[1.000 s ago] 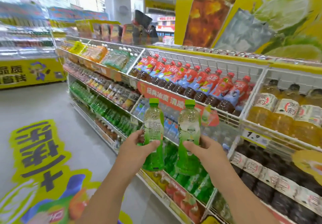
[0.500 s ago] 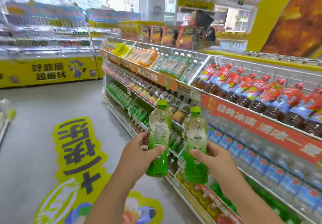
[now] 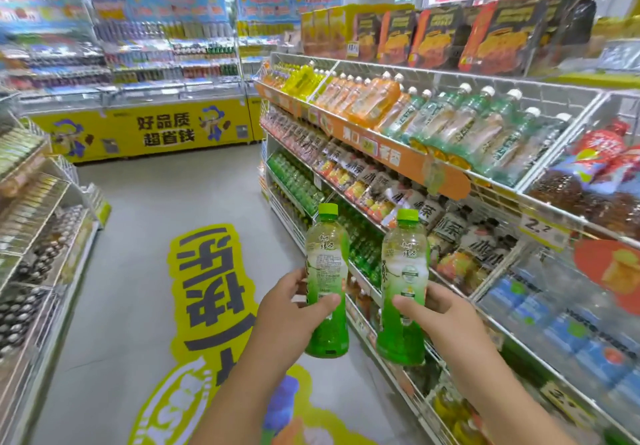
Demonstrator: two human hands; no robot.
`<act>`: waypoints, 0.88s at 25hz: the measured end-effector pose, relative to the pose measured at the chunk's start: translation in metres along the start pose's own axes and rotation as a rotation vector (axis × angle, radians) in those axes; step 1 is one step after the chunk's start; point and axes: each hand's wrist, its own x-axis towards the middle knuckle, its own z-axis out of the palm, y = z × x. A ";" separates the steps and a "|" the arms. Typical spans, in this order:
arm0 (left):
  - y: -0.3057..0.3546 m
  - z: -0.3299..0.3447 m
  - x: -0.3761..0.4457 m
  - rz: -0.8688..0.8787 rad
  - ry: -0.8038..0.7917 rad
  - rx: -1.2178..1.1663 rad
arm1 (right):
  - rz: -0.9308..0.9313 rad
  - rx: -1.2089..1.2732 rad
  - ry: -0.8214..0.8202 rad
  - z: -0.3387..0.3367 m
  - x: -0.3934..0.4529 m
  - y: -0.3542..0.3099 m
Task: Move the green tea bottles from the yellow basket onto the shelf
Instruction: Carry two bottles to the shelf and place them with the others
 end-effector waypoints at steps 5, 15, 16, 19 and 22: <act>-0.007 -0.012 0.105 -0.039 -0.045 -0.005 | 0.044 0.011 0.024 0.035 0.088 0.001; -0.037 -0.007 0.338 -0.015 -0.495 -0.010 | 0.107 0.050 0.434 0.114 0.215 0.024; -0.037 -0.003 0.353 -0.016 -0.539 -0.012 | 0.117 0.058 0.490 0.119 0.222 0.025; -0.043 0.018 0.390 -0.037 -0.676 0.002 | 0.165 0.085 0.648 0.123 0.235 0.036; -0.056 0.046 0.415 -0.062 -0.788 0.009 | 0.213 0.102 0.723 0.113 0.248 0.052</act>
